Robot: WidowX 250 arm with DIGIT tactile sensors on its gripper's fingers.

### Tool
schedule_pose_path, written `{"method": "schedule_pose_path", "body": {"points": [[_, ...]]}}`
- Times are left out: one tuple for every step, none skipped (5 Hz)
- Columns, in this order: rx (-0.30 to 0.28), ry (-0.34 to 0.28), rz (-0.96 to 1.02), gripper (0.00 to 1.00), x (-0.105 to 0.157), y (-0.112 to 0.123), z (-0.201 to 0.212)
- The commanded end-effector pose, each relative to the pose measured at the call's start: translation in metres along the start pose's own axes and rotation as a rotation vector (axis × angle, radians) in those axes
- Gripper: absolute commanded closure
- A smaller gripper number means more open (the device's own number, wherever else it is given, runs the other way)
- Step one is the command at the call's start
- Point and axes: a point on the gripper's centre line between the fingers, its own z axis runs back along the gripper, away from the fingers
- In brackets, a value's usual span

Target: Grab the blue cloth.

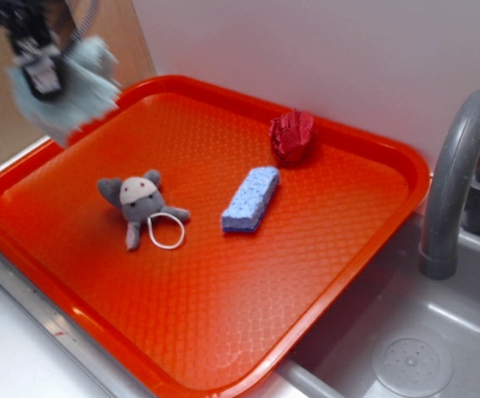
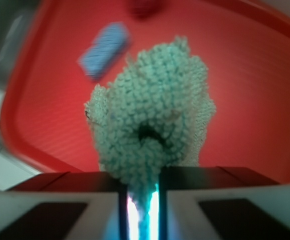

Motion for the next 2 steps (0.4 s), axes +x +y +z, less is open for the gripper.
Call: {"method": "schedule_pose_path", "body": {"points": [[0.062,-0.148,0.265,1.00,-0.0422,0.0146,0.0480],[0.062,-0.148,0.265,0.00,-0.0422,0.0146,0.0480]]}}
